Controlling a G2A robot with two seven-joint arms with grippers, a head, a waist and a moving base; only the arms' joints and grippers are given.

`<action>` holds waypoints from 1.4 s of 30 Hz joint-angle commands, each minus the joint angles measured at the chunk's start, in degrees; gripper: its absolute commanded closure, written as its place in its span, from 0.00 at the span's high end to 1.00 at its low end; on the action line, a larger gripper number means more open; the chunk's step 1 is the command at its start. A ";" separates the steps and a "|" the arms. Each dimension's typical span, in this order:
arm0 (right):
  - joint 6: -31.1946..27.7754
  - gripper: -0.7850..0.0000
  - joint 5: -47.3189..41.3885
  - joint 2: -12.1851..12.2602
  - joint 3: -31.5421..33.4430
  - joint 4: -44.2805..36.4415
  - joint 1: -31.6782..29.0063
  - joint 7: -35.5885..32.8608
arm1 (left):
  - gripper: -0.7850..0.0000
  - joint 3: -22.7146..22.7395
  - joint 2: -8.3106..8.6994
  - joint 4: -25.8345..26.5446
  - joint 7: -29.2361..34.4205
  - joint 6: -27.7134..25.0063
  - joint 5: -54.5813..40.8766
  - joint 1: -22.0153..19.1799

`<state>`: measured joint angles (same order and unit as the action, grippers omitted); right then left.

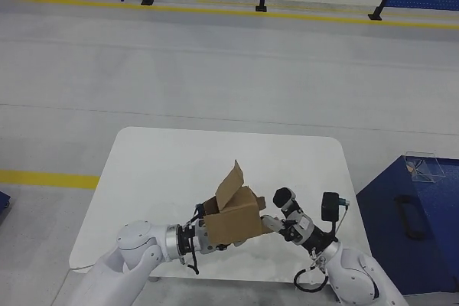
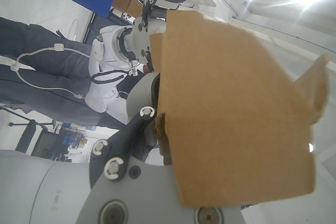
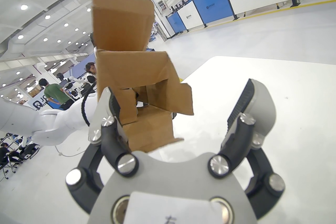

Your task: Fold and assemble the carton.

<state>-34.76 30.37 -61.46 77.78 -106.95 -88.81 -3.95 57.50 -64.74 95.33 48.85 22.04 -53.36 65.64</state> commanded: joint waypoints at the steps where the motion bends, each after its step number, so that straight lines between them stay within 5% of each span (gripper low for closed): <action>1: -0.31 1.00 -0.31 0.09 1.12 -0.40 -0.64 0.09 | 0.00 0.16 0.00 0.06 0.08 -0.26 0.13 0.08; 11: 4.29 1.00 -0.32 0.07 5.00 0.04 -0.87 1.01 | 0.00 0.50 0.06 1.07 0.28 -1.24 1.99 0.55; 20: 17.35 1.00 13.89 -1.00 1.36 0.51 3.11 5.15 | 0.00 -0.09 0.03 2.65 -2.10 -5.39 8.08 1.05; 31: 28.29 1.00 19.87 -1.77 -3.30 -2.45 6.58 -8.20 | 0.00 0.31 0.04 3.39 -6.13 -9.31 14.66 1.54; 42: 30.02 1.00 21.27 -2.12 -3.60 -5.96 5.80 -9.41 | 0.00 1.22 0.12 3.30 -5.60 -9.43 16.03 1.98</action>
<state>-5.43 51.40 -63.56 73.71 -112.86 -82.94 -13.67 58.62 -64.63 98.59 43.15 12.54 -37.33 67.59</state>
